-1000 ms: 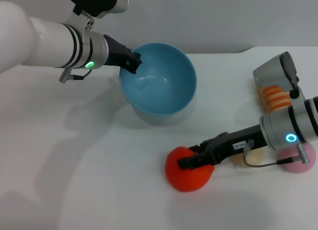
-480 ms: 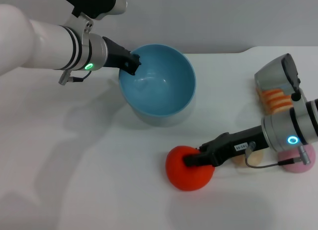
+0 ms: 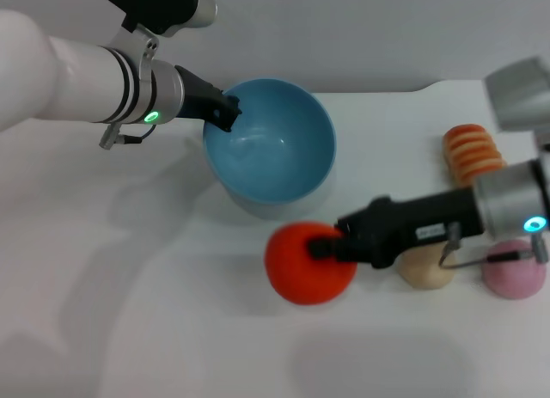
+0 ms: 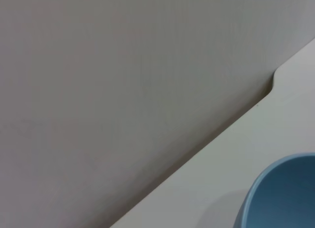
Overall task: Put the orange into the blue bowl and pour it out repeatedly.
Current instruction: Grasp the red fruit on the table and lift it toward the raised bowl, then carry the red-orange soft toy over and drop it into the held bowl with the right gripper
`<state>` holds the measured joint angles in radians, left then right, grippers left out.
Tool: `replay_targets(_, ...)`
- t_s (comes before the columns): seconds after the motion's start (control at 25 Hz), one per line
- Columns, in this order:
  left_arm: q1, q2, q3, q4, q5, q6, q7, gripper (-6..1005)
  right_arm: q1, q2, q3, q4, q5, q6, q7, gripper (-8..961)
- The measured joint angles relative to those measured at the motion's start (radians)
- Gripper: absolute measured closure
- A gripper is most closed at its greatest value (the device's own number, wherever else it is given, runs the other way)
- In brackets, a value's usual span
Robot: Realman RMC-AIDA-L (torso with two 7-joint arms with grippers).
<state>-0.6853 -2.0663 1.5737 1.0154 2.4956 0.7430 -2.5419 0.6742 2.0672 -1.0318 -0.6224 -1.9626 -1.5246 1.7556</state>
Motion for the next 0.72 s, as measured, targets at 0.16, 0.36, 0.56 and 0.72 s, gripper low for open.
replay_targets(0.16, -0.001, 0.001, 0.000, 0.000, 0.002, 0.029, -0.001, 1000, -0.068, -0.008, 0.003, -0.209, 0.119, -0.095, -0.014, 840)
replay_targets(0.36, -0.005, 0.002, -0.008, 0.006, -0.006, 0.120, -0.001, 999, -0.131, -0.012, 0.038, -0.401, 0.180, -0.115, -0.011, 885)
replay_targets(0.56, 0.002, 0.005, -0.010, 0.077, -0.047, 0.214, -0.002, 1000, -0.143, -0.013, 0.079, -0.381, 0.167, -0.075, -0.013, 919)
replay_targets(0.72, -0.003, 0.002, -0.001, 0.094, -0.051, 0.226, -0.002, 1001, -0.136, -0.011, 0.080, -0.304, 0.132, 0.002, -0.013, 902)
